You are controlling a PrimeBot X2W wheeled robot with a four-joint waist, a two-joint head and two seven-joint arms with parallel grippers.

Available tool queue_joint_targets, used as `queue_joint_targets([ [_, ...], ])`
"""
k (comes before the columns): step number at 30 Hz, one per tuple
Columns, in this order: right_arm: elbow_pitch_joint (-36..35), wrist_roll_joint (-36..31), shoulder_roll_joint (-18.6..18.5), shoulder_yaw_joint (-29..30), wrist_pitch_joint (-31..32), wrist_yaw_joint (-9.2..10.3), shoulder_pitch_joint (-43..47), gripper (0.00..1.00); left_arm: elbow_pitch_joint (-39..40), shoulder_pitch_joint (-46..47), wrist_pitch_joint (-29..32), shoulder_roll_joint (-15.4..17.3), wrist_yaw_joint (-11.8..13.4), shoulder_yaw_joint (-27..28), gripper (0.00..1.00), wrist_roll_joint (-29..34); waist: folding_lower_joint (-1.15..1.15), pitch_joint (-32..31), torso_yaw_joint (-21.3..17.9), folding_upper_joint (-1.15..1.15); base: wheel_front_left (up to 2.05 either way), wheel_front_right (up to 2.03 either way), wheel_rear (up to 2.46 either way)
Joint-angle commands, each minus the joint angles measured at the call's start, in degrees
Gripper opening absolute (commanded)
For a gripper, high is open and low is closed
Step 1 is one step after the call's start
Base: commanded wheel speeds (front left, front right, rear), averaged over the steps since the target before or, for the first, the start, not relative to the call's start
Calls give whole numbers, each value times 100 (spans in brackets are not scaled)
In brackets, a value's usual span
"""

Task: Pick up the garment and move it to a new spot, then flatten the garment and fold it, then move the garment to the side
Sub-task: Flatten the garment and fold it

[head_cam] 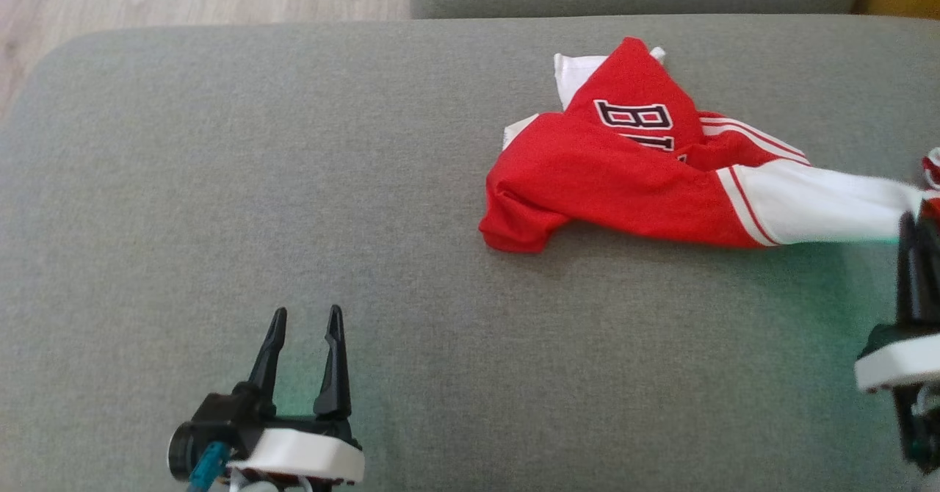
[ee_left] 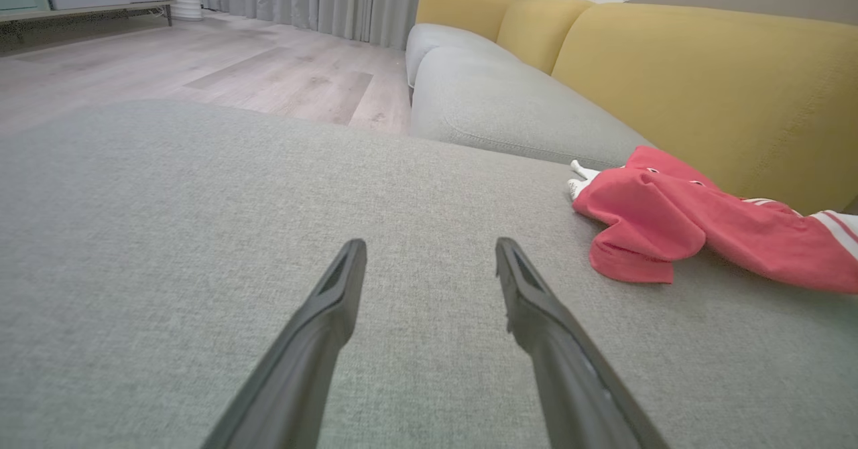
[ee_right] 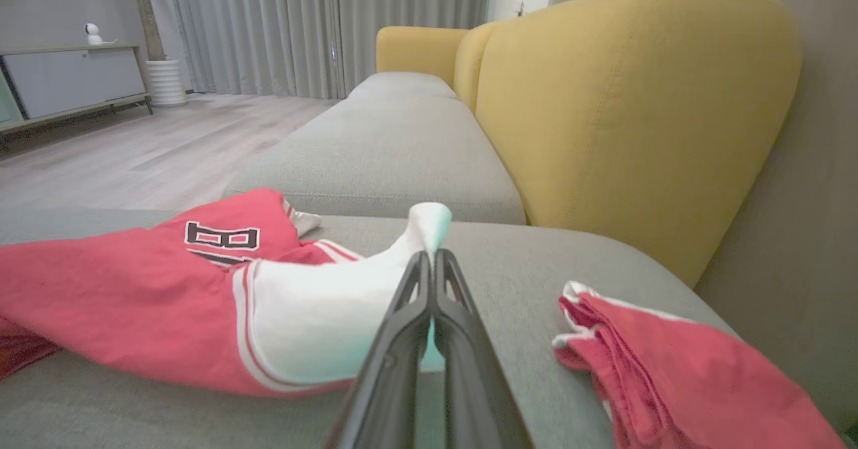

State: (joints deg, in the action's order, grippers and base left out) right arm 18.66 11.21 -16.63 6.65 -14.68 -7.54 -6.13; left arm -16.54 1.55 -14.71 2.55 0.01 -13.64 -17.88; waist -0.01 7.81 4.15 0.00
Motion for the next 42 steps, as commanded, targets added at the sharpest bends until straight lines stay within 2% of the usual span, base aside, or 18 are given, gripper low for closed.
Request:
queue_joint_targets([
  [1, -277, 36, -56, -50, -31, 5, -97, 0, 119, 124, -29, 32, -1, 208, 100, 50, 1, -23, -46, 0, 0, 0, 0],
  [6, -470, 8, 121, -103, -31, 5, 41, 0, 72, 107, -29, 32, -39, 214, 100, 68, 1, -65, -78, 0, 0, 0, 0],
  [10, -684, 67, -38, -669, -31, 5, 101, 0, 22, 63, -29, 32, -62, 175, 100, 66, 1, -143, -7, 0, 0, 0, 0],
  [13, -517, 183, -162, -1053, -31, 5, 331, 0, 8, 4, -29, 32, -59, 173, 100, 51, 1, -211, 45, 0, 0, 0, 0],
  [14, -331, 260, -193, -1196, -31, 5, 431, 24, 4, -24, -29, 32, -55, 179, 100, 47, 1, -235, 54, 0, 0, 0, 0],
  [15, -110, 348, -199, -1264, -31, 5, 507, 79, 0, -53, -29, 32, -55, 191, 100, 45, 1, -258, 55, 0, 0, 0, 0],
  [16, 53, 462, -183, -1296, -31, 5, 538, 100, -5, -79, -29, 32, -57, 204, 100, 45, 1, -278, 53, 0, 0, 0, 0],
  [19, 211, 599, -182, -1262, -31, 5, 534, 100, -17, -135, -29, 32, -62, 251, 100, 58, 1, -314, 17, 0, 0, 0, 0],
  [25, -94, 543, -18, -1006, -31, 5, 330, 100, -4, -53, -29, 32, -83, 261, 100, 122, 1, -261, -112, 0, 0, 0, 0],
  [31, -106, 564, 126, -1289, -31, 5, -77, 100, -7, 138, -29, 32, -96, 162, 100, 112, 1, -168, -106, 0, 0, 0, 0],
  [35, 238, 671, 132, -1667, 87, 5, -675, 100, -18, 251, -29, 32, -99, -3, 100, 73, 1, -101, 53, 0, 0, 0, 0],
  [42, 912, 1155, -47, -2297, 969, 5, -2033, 100, -61, 307, -29, 32, -53, -229, 100, -5, 1, 95, 593, 0, 0, 0, 0],
])
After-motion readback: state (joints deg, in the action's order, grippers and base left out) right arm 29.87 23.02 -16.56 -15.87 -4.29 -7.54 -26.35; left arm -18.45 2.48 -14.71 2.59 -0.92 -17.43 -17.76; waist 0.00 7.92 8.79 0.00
